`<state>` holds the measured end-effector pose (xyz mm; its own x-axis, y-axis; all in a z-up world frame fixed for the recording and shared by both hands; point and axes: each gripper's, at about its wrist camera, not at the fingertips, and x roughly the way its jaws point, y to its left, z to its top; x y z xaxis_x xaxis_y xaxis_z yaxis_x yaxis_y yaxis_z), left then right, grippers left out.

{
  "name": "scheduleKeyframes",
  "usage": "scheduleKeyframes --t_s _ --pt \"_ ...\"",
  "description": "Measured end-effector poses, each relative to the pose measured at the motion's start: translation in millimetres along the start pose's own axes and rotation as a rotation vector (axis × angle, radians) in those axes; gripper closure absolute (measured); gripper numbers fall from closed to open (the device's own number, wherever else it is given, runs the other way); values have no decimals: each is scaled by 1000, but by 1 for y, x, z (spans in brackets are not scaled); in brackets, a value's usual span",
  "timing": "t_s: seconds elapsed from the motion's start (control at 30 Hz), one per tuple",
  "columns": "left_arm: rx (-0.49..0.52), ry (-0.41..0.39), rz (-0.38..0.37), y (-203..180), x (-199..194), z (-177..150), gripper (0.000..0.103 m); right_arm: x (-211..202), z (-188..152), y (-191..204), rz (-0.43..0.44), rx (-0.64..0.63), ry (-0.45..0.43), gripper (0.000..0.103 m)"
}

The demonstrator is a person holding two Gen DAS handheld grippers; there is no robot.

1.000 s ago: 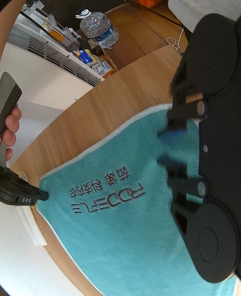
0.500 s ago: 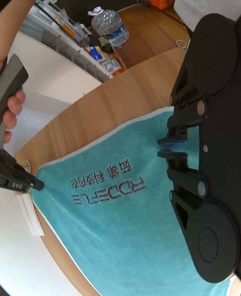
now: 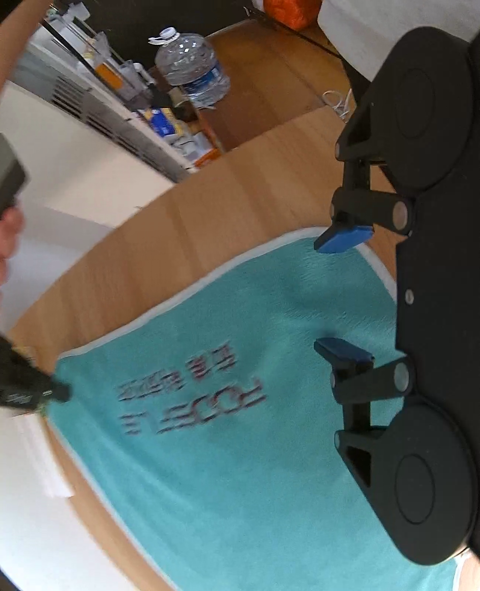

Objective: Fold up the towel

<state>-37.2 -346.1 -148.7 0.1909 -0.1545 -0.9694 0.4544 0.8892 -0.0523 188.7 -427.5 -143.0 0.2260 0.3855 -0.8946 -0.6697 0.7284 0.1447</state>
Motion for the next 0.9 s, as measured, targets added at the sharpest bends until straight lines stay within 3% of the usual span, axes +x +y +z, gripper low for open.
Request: scheduleKeyframes --t_s 0.07,0.1,0.13,0.23,0.5,0.67,0.9 --pt "4 1 -4 2 0 1 52 0 -1 -1 4 6 1 98" --pt "4 1 -4 3 0 1 64 1 -1 0 5 5 5 98" --pt "6 -14 26 6 -2 1 86 2 -2 0 3 -1 10 98" --pt "-57 -27 20 21 -4 -3 98 3 -5 2 -4 -11 17 98" --pt "-137 -63 26 49 -17 -12 98 -15 -1 1 1 12 -33 98" --pt "-267 -123 52 98 -50 -32 98 -29 12 8 24 42 -74 98" --pt "-371 -155 58 159 -79 -68 98 -38 44 38 45 59 -123 98"
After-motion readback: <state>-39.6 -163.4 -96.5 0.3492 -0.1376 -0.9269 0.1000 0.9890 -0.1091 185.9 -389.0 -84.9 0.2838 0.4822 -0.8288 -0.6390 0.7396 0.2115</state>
